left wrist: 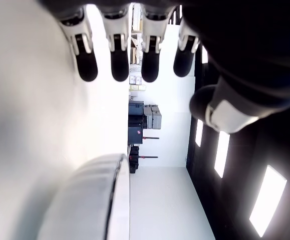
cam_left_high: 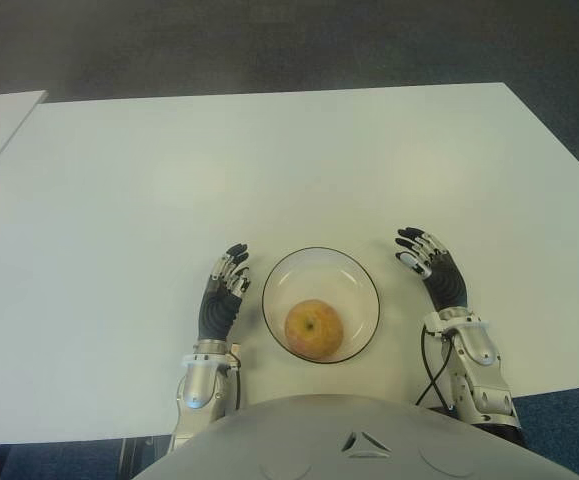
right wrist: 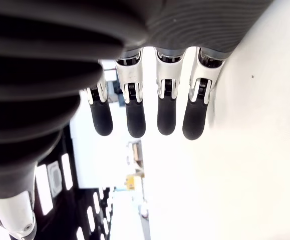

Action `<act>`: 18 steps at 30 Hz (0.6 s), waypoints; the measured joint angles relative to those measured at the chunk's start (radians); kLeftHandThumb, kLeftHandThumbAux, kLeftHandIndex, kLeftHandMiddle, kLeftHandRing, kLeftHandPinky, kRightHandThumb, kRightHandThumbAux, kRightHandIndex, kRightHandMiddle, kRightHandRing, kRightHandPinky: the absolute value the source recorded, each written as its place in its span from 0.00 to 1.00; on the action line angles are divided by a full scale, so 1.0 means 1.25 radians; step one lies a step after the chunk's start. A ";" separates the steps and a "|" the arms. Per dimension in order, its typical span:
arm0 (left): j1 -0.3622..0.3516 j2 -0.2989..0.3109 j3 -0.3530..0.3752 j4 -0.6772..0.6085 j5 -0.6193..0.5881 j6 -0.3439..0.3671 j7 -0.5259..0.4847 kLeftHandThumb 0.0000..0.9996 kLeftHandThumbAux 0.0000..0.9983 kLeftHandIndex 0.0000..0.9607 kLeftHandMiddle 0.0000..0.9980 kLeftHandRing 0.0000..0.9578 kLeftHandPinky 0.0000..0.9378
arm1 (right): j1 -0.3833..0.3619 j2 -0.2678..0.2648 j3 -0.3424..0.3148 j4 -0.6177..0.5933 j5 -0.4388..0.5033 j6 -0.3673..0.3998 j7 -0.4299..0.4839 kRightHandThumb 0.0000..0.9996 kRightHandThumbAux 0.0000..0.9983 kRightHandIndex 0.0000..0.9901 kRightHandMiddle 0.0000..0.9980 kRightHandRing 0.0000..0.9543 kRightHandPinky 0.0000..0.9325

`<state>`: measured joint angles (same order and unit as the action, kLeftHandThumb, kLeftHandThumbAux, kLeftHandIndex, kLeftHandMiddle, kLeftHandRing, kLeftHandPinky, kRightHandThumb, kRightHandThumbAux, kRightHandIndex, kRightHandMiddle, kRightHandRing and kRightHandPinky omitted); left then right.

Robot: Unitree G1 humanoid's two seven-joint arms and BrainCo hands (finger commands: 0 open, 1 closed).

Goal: Put the apples into the plate.

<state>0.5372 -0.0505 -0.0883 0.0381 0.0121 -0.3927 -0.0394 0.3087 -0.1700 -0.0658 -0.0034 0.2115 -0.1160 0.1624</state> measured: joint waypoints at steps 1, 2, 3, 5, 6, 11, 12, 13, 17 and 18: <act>0.000 0.001 0.000 0.000 -0.002 0.000 -0.001 0.13 0.54 0.15 0.14 0.14 0.18 | 0.001 0.001 0.001 0.002 -0.003 -0.005 0.000 0.27 0.67 0.20 0.24 0.24 0.28; 0.001 0.002 0.001 -0.001 -0.003 -0.001 -0.001 0.13 0.54 0.15 0.14 0.13 0.18 | 0.002 0.002 0.002 0.004 -0.006 -0.010 0.001 0.27 0.67 0.20 0.24 0.24 0.28; 0.002 0.002 0.001 -0.001 -0.003 -0.001 -0.001 0.13 0.54 0.15 0.14 0.13 0.18 | 0.003 0.003 0.002 0.006 -0.008 -0.015 0.002 0.27 0.67 0.20 0.24 0.24 0.28; 0.004 0.004 0.001 -0.002 -0.004 -0.001 -0.001 0.13 0.54 0.16 0.15 0.14 0.20 | 0.005 0.006 0.004 0.009 -0.011 -0.021 0.003 0.28 0.67 0.20 0.24 0.24 0.28; 0.006 0.004 0.001 -0.004 -0.004 -0.001 -0.001 0.13 0.54 0.17 0.15 0.14 0.20 | 0.005 0.008 0.005 0.010 -0.012 -0.025 0.005 0.28 0.67 0.20 0.24 0.24 0.28; 0.019 0.007 0.004 -0.012 -0.004 0.000 -0.001 0.13 0.53 0.20 0.16 0.16 0.23 | 0.012 0.015 0.007 0.020 -0.014 -0.049 0.014 0.29 0.68 0.20 0.24 0.25 0.28; 0.021 0.008 0.004 -0.014 -0.004 -0.001 -0.001 0.13 0.53 0.21 0.16 0.17 0.24 | 0.013 0.017 0.007 0.023 -0.015 -0.055 0.016 0.29 0.68 0.20 0.24 0.25 0.28; 0.022 0.008 0.005 -0.015 -0.004 -0.001 -0.001 0.13 0.53 0.21 0.16 0.17 0.24 | 0.015 0.018 0.008 0.025 -0.015 -0.060 0.018 0.29 0.68 0.20 0.24 0.25 0.28; 0.024 0.009 0.005 -0.016 -0.010 -0.002 -0.001 0.13 0.54 0.20 0.17 0.18 0.24 | 0.020 0.024 0.008 0.027 -0.016 -0.073 0.022 0.30 0.68 0.21 0.24 0.25 0.28; 0.024 0.009 0.005 -0.016 -0.010 -0.002 -0.001 0.13 0.55 0.20 0.17 0.18 0.24 | 0.022 0.025 0.008 0.027 -0.016 -0.074 0.022 0.29 0.67 0.21 0.24 0.24 0.28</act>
<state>0.5673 -0.0395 -0.0827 0.0183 -0.0008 -0.3947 -0.0406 0.3358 -0.1393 -0.0552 0.0305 0.1916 -0.2087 0.1902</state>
